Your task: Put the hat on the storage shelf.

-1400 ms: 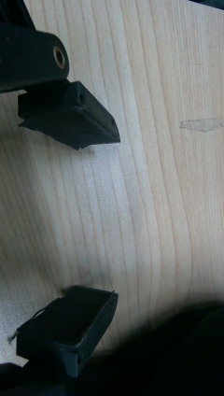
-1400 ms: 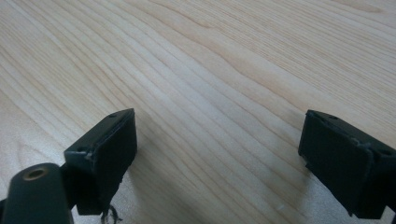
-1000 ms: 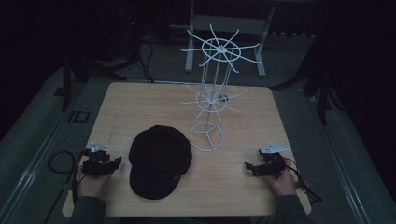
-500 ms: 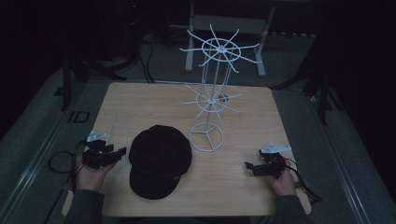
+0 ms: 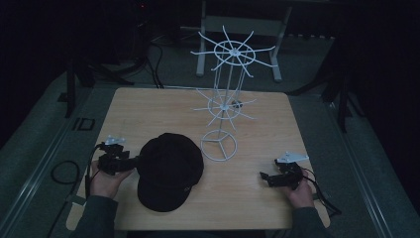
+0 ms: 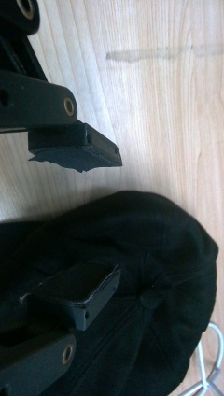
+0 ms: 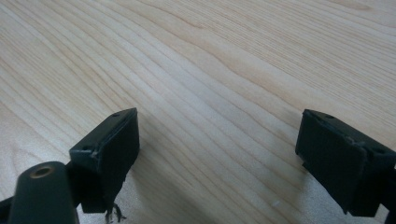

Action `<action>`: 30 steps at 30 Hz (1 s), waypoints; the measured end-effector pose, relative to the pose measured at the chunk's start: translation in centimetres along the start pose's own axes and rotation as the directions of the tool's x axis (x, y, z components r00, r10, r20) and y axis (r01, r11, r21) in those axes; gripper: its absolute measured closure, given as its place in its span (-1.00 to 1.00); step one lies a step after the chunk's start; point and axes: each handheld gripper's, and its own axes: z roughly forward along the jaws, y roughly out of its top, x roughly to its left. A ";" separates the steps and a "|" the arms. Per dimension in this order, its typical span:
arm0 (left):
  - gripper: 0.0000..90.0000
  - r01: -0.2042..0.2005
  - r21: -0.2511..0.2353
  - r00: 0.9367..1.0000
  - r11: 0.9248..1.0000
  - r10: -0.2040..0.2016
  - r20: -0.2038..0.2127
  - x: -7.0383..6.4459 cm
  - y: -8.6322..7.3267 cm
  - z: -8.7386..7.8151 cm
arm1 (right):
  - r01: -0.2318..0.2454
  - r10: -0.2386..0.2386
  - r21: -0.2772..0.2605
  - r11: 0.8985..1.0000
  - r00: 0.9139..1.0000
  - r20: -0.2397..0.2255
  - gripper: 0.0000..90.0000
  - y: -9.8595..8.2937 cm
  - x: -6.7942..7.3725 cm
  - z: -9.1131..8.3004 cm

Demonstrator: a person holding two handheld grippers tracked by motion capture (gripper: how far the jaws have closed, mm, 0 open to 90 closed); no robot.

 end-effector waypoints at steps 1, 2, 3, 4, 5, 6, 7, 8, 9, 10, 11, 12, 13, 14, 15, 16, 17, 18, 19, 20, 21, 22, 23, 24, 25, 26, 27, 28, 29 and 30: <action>-0.07 -0.002 0.005 1.000 1.000 0.002 -0.003 -0.1 0.1 0.2 | 0.000 0.000 0.000 1.000 1.000 0.000 -0.70 0.0 0.0 0.0; -0.07 -0.002 0.010 1.000 1.000 0.002 -0.004 -0.3 0.1 0.3 | 0.000 0.000 0.000 1.000 1.000 0.000 -0.70 0.0 0.0 0.0; -0.07 -0.005 0.015 1.000 1.000 0.005 -0.003 -0.3 0.1 0.5 | 0.001 -0.001 0.000 1.000 1.000 0.000 -0.70 0.0 0.0 0.0; -0.07 -0.005 0.015 1.000 1.000 0.005 -0.003 -0.3 0.1 0.5 | 0.001 -0.001 0.000 1.000 1.000 0.000 -0.70 0.0 0.0 0.0; -0.07 -0.006 0.027 1.000 1.000 0.006 -0.003 -0.5 0.1 0.9 | 0.001 -0.001 0.000 1.000 1.000 0.000 -0.70 0.0 0.0 0.0; -0.08 -0.006 0.031 1.000 1.000 0.006 -0.006 -0.6 0.1 1.2 | 0.001 -0.001 0.000 1.000 1.000 0.000 -0.70 0.0 0.0 0.0; -0.08 -0.006 0.037 1.000 0.999 0.006 -0.007 -0.7 0.1 1.4 | 0.001 -0.001 0.000 1.000 1.000 0.000 -0.70 0.0 0.0 0.0; -0.08 -0.006 0.044 1.000 0.999 0.006 -0.005 -0.7 0.0 1.6 | 0.001 -0.001 0.000 1.000 1.000 0.000 -0.70 0.0 0.0 0.0; -0.08 -0.006 0.049 1.000 0.999 0.006 -0.007 -0.8 0.0 1.8 | 0.002 -0.002 -0.001 1.000 1.000 0.000 -0.70 0.0 0.0 0.0; -0.08 -0.006 0.053 1.000 0.999 0.006 -0.006 -0.8 0.0 1.9 | 0.001 -0.001 0.000 1.000 1.000 0.000 -0.70 0.0 0.0 0.0; -0.08 -0.005 0.056 1.000 0.998 0.005 -0.007 -0.8 -0.1 2.1 | 0.001 -0.001 0.000 1.000 1.000 0.000 -0.70 0.0 0.0 0.0; -0.08 -0.004 0.061 1.000 0.998 0.004 -0.009 -0.9 -0.1 2.2 | 0.001 -0.001 -0.001 1.000 1.000 0.000 -0.70 0.0 0.0 0.0; -0.08 -0.006 0.065 1.000 0.998 0.006 -0.007 -0.8 -0.2 2.3 | 0.001 -0.001 0.000 1.000 1.000 0.000 -0.70 0.0 0.0 0.0; -0.08 -0.006 0.069 1.000 0.998 0.006 -0.007 -0.8 -0.2 2.4 | 0.001 -0.001 0.000 1.000 1.000 0.000 -0.70 0.0 0.0 0.0; -0.08 -0.006 0.071 1.000 0.997 0.006 -0.005 -0.8 -0.2 2.6 | 0.001 -0.001 0.000 1.000 1.000 0.000 -0.70 0.0 0.0 0.0; -0.08 -0.003 0.073 1.000 0.997 0.003 -0.005 -0.9 -0.3 2.7 | 0.001 -0.001 0.000 1.000 1.000 0.000 -0.70 0.0 0.0 0.0; -0.08 -0.005 0.078 1.000 0.997 0.005 -0.006 -0.9 -0.3 2.9 | 0.002 -0.002 0.000 1.000 1.000 0.000 -0.70 0.0 0.0 0.0; -0.08 -0.007 0.082 1.000 0.997 0.008 -0.005 -0.9 -0.3 3.1 | 0.002 -0.002 0.000 1.000 1.000 0.000 -0.70 0.0 0.0 0.0; -0.08 -0.007 0.088 1.000 0.996 0.008 -0.007 -1.0 -0.2 3.3 | 0.001 -0.001 0.000 1.000 1.000 0.000 -0.70 0.0 0.0 0.0; -0.08 -0.009 0.090 1.000 0.996 0.010 -0.008 -1.0 -0.2 3.5 | 0.001 -0.001 0.000 1.000 1.000 0.000 -0.70 0.0 0.0 0.0; -0.08 -0.012 0.101 1.000 0.995 0.014 -0.012 -1.1 -0.2 3.9 | 0.001 -0.001 -0.001 1.000 1.000 0.000 -0.70 0.0 0.0 0.0; -0.08 -0.018 0.110 1.000 0.994 0.021 -0.018 -1.2 -0.1 4.2 | 0.001 -0.001 0.000 1.000 1.000 0.000 -0.70 0.0 0.0 0.0; -0.07 -0.022 0.116 0.999 0.993 0.025 -0.025 -1.3 -0.1 4.4 | 0.001 -0.001 0.000 1.000 1.000 0.000 -0.70 0.0 0.0 0.0; -0.07 -0.026 0.123 0.999 0.992 0.030 -0.030 -1.4 -0.1 4.7 | 0.000 0.000 0.000 1.000 1.000 0.000 -0.70 0.0 0.0 0.0; -0.07 -0.022 0.127 0.999 0.992 0.027 -0.032 -1.5 0.0 4.8 | 0.000 0.000 0.000 1.000 1.000 0.000 -0.70 0.0 0.0 0.0; -0.07 -0.020 0.130 0.999 0.991 0.024 -0.031 -1.5 0.0 4.9 | 0.000 0.000 0.000 1.000 1.000 0.000 -0.70 0.0 0.0 0.0; -0.07 -0.010 0.129 1.000 0.992 0.013 -0.026 -1.4 0.1 5.0 | 0.000 0.000 0.000 1.000 1.000 0.000 -0.70 0.0 0.0 0.0; -0.05 -0.007 0.131 1.000 0.991 0.010 -0.026 -1.4 0.1 5.1 | 0.000 0.000 0.000 1.000 1.000 0.000 -0.70 0.0 0.0 0.0; -0.04 -0.007 0.136 1.000 0.991 0.011 -0.026 -1.5 0.1 5.1 | 0.000 0.000 0.000 1.000 1.000 -0.001 -0.70 0.0 0.0 0.0; -0.02 -0.007 0.143 1.000 0.990 0.011 -0.026 -1.5 0.2 5.2 | 0.000 0.000 0.000 1.000 1.000 -0.001 -0.70 0.0 0.0 0.0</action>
